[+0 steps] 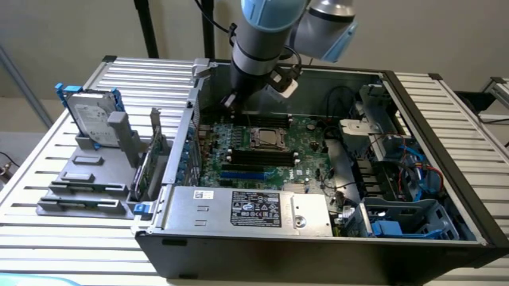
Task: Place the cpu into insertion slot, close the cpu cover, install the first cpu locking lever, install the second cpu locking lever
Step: 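Install the first cpu locking lever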
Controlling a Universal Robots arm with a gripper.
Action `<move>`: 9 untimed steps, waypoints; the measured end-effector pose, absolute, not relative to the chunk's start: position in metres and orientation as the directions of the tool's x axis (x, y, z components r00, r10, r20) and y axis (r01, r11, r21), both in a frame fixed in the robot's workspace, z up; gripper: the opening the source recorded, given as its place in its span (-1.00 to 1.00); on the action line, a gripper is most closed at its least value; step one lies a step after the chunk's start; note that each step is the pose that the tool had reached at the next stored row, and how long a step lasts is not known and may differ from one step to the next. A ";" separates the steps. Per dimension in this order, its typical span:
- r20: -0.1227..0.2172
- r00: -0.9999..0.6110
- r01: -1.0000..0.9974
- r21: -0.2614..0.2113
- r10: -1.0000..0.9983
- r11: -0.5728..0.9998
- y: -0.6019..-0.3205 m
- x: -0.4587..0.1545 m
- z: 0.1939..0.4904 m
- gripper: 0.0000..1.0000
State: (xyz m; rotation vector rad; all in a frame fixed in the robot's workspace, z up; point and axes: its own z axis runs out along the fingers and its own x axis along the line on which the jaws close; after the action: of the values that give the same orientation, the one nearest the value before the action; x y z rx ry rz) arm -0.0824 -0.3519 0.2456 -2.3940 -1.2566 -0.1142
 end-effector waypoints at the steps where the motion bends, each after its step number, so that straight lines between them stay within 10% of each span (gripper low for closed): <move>1: 0.268 0.586 0.801 -0.336 0.765 -0.495 -0.352 -0.080 0.246 -0.79; 9: 0.271 0.587 0.800 -0.338 0.763 -0.495 -0.352 -0.060 0.248 -0.79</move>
State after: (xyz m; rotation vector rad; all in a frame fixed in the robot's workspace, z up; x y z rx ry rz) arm -0.0595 -0.3519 0.2477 -2.3911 -1.2531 -0.1175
